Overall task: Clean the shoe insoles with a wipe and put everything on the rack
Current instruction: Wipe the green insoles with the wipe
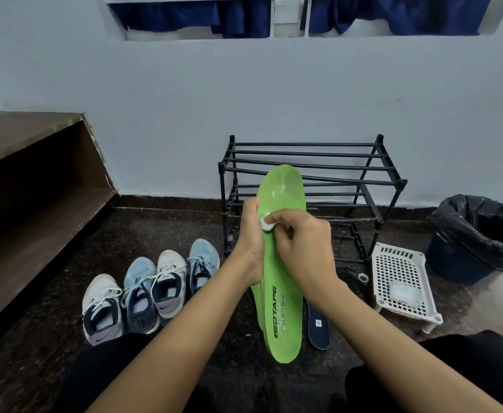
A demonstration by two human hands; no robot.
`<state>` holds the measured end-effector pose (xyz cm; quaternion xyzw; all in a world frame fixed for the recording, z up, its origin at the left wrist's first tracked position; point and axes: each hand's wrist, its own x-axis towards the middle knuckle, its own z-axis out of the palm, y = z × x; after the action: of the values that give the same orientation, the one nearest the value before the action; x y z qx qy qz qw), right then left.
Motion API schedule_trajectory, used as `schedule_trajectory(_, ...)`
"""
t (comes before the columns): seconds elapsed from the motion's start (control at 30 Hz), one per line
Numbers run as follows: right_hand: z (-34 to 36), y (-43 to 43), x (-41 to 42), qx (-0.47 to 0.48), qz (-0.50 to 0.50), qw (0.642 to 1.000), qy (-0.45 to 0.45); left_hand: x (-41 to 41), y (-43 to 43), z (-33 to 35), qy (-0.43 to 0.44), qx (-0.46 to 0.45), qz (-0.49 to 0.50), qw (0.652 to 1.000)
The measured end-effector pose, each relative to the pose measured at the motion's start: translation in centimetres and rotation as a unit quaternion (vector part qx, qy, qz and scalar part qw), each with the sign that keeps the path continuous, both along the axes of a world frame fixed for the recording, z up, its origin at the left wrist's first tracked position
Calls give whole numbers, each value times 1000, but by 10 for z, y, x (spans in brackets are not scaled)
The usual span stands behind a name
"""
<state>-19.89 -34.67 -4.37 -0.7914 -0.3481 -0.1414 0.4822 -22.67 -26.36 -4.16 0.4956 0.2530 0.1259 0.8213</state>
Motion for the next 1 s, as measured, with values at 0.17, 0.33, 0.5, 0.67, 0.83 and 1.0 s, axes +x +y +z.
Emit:
schedule_trajectory(0.17,0,0,-7,-15,31,999,35,1,8,-2,22,4,26,999)
schedule_trajectory(0.33,5,-2,6,-33,8,999,32,4,-1,-10,23,11,-9,1000)
schedule_trajectory(0.5,4,-3,12,-27,-23,999,20,4,-8,-13,24,7,-32,999)
schedule_trajectory(0.67,2,-2,-5,-21,11,1000,11,4,5,-11,51,17,-11,998)
schedule_trajectory(0.83,4,-2,1,-28,17,999,29,6,4,-13,50,9,-20,999)
schedule_trajectory(1.0,6,-2,13,-9,-29,999,30,8,-7,-20,33,23,-47,998)
